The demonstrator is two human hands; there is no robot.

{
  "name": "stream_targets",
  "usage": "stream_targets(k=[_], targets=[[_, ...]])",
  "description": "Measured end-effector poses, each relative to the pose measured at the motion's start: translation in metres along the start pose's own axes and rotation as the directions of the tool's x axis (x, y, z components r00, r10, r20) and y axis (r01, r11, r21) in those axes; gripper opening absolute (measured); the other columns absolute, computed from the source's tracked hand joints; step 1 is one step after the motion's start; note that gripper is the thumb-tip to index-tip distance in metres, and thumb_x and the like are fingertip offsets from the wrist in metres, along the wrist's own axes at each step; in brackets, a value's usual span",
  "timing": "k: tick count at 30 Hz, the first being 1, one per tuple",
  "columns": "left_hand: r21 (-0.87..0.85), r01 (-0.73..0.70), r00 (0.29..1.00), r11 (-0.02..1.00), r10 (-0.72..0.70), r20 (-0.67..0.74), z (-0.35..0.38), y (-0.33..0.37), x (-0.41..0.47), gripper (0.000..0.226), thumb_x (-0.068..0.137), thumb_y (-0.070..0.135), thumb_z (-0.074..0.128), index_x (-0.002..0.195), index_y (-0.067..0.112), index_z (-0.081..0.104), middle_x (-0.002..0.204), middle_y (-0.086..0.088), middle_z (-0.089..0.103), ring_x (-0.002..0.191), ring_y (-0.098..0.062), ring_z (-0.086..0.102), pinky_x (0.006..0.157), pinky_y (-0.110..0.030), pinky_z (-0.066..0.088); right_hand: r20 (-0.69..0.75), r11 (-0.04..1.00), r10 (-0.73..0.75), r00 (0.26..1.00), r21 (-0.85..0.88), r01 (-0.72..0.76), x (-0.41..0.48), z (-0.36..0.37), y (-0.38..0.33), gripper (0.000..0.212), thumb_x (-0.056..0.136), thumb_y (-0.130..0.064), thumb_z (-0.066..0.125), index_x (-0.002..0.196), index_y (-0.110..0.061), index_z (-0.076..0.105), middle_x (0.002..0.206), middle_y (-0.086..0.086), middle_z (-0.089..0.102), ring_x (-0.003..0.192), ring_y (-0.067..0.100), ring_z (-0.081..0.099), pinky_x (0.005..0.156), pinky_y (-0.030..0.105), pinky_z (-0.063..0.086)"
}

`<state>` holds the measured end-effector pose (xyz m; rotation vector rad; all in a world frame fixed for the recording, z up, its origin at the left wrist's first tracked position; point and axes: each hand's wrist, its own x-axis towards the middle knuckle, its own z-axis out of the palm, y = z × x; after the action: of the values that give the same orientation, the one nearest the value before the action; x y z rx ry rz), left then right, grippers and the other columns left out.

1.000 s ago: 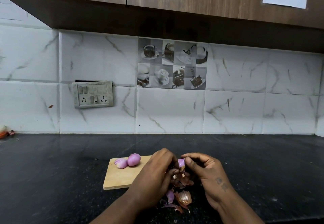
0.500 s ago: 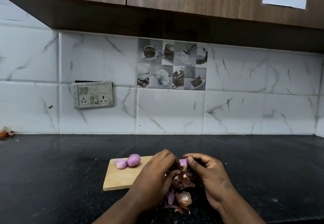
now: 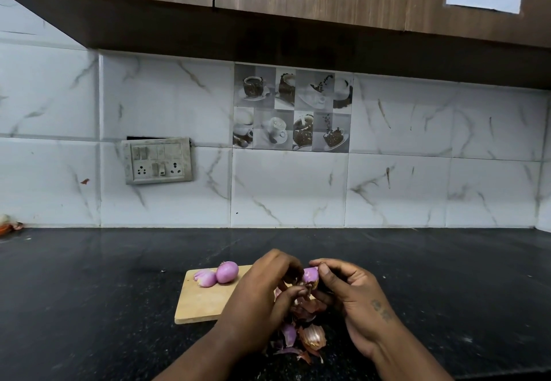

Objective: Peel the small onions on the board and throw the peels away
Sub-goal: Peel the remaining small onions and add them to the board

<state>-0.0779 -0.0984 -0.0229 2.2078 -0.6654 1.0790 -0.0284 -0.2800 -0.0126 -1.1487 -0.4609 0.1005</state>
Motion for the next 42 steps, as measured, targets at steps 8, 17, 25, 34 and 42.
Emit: stream_targets(k=[8, 17, 25, 34, 42], targets=[[0.035, -0.029, 0.998, 0.999, 0.031, -0.061, 0.0010, 0.0011, 0.0003, 0.011, 0.097, 0.029, 0.067, 0.093, 0.026, 0.057, 0.092, 0.016, 0.056, 0.085, -0.008, 0.058, 0.073, -0.031, 0.049, -0.005, 0.998, 0.010, 1.000, 0.057, -0.010, 0.0007, 0.0005, -0.0003, 0.026, 0.076, -0.010, 0.071, 0.097, 0.006, 0.075, 0.087, 0.018, 0.078, 0.070, 0.019, 0.076, 0.060, 0.025, 0.062], [-0.010, -0.003, 0.999, 1.000, 0.002, -0.055, 0.0013, 0.0015, 0.0009, 0.006, 0.097, 0.026, 0.068, 0.096, 0.027, 0.062, 0.095, 0.016, 0.059, 0.091, -0.011, 0.062, 0.076, -0.034, 0.052, -0.015, 0.998, 0.031, 0.999, 0.052, -0.030, 0.0018, -0.0003, 0.0002, 0.027, 0.077, -0.011, 0.071, 0.098, 0.007, 0.073, 0.084, 0.018, 0.078, 0.066, 0.020, 0.075, 0.059, 0.026, 0.062], [-0.044, 0.035, 0.999, 0.998, -0.036, -0.013, 0.0008, 0.0036, -0.0002, 0.029, 0.092, 0.037, 0.071, 0.117, 0.033, 0.057, 0.114, 0.019, 0.055, 0.102, -0.011, 0.060, 0.079, -0.026, 0.052, -0.051, 1.000, 0.000, 0.999, 0.006, 0.000, 0.0021, 0.0011, 0.0013, 0.019, 0.081, -0.007, 0.074, 0.091, 0.009, 0.074, 0.075, 0.019, 0.075, 0.059, 0.019, 0.072, 0.051, 0.023, 0.058], [-0.049, 0.005, 1.000, 0.999, -0.004, 0.012, -0.0008, 0.0027, 0.0006, 0.018, 0.091, 0.025, 0.075, 0.106, 0.031, 0.066, 0.107, 0.015, 0.057, 0.100, -0.014, 0.062, 0.079, -0.033, 0.053, 0.039, 0.997, -0.020, 0.999, -0.070, 0.023, 0.0010, 0.0015, 0.0028, 0.019, 0.083, -0.013, 0.075, 0.095, 0.002, 0.076, 0.091, 0.026, 0.075, 0.076, 0.028, 0.071, 0.063, 0.033, 0.059], [0.000, -0.028, 0.998, 1.000, 0.028, 0.056, 0.0024, 0.0030, -0.0008, 0.015, 0.096, 0.032, 0.067, 0.103, 0.029, 0.054, 0.103, 0.017, 0.051, 0.095, -0.010, 0.056, 0.080, -0.030, 0.048, 0.070, 0.990, -0.034, 0.997, -0.134, 0.043, 0.0001, 0.0022, 0.0035, 0.015, 0.082, -0.012, 0.074, 0.092, -0.002, 0.080, 0.088, 0.021, 0.077, 0.077, 0.026, 0.072, 0.066, 0.034, 0.059]])
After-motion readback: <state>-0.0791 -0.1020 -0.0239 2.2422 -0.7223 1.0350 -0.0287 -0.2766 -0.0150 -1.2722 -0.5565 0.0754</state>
